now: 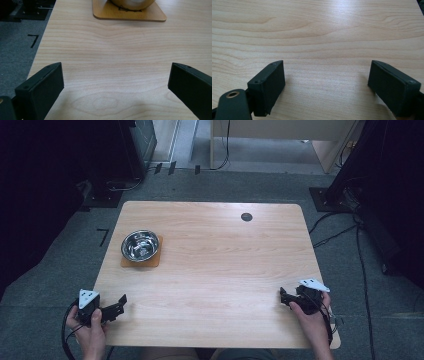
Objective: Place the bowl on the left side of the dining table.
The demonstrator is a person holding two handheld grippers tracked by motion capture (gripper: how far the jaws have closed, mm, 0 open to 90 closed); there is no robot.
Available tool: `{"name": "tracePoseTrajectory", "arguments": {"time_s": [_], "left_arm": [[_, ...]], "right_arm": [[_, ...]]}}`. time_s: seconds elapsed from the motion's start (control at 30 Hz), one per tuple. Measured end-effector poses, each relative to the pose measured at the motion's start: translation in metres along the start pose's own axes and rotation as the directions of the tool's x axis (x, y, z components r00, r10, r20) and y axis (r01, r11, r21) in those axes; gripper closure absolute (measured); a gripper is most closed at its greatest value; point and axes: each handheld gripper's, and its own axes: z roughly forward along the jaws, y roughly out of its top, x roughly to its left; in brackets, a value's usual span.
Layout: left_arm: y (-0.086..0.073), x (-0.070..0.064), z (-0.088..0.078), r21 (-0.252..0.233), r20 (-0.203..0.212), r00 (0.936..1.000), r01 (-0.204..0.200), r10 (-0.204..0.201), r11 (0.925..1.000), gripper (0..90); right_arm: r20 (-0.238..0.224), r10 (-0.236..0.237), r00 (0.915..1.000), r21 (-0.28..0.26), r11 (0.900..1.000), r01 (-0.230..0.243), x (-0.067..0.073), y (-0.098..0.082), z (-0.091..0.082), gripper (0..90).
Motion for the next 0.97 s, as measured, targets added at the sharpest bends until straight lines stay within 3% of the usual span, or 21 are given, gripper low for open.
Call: {"name": "tracePoseTrajectory", "arguments": {"time_s": [0.27, 0.6, 0.73, 0.87, 0.97], "left_arm": [[-0.004, 0.012, -0.005, 0.018, -0.014, 0.9999, 0.001, -0.001, 0.9998, 0.2], [-0.003, 0.01, -0.001, 0.075, 0.002, 0.9994, -0.035, 0.035, 0.9966, 0.2], [-0.002, 0.009, 0.003, 0.126, 0.007, 0.9984, -0.057, 0.057, 0.9904, 0.2], [-0.002, 0.002, 0.006, 0.159, -0.02, 0.9923, -0.117, 0.122, 0.9803, 0.2], [-0.002, 0.002, 0.006, 0.159, -0.02, 0.9929, -0.113, 0.117, 0.9809, 0.2]], "right_arm": [[0.0, 0.0, 1.0, 0.0, 1.0, 0.0, 0.0, 0.0, 0.0, 13.5], [0.002, 0.002, 1.0, 0.0, 1.0, -0.002, 0.0, 0.0, 0.0, 13.5], [0.002, 0.002, 1.0, 0.0, 1.0, -0.002, 0.0, 0.0, 0.0, 13.5], [0.002, 0.002, 1.0, 0.0, 1.0, -0.002, 0.0, 0.0, 0.0, 13.5], [0.002, 0.002, 1.0, 0.0, 1.0, -0.002, 0.0, 0.0, 0.0, 13.6]]}}
